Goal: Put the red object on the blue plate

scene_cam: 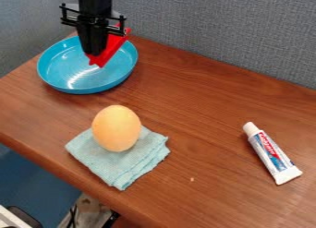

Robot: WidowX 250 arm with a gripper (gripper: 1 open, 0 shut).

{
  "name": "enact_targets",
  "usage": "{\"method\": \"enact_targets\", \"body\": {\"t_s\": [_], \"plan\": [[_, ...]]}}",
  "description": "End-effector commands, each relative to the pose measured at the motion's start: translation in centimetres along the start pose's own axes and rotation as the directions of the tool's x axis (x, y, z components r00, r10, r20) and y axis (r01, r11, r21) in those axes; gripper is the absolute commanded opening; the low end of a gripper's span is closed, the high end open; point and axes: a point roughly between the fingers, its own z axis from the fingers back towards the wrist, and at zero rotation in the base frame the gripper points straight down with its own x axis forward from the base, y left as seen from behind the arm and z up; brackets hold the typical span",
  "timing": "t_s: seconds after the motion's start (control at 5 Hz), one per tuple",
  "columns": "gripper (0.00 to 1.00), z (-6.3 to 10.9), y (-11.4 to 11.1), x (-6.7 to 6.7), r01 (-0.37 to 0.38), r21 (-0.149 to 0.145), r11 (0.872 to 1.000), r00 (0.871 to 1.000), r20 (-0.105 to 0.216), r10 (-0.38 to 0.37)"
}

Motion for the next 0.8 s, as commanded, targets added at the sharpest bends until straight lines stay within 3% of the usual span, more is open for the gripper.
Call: {"method": "enact_targets", "body": {"t_s": [0.0,0.2,0.4,0.6], "plan": [[1.0,1.81,0.92,-0.26,-0.025,0.021,0.999,0.998,0.056,0.024],[0.0,1.6,0.93,-0.3,-0.026,0.022,0.999,0.998,0.053,0.024],[1.0,1.22,1.03,-0.27,-0.026,0.024,0.999,0.999,0.048,0.025],[1.0,0.91,1.1,-0.28,-0.026,0.026,0.999,0.999,0.044,0.025]]}}
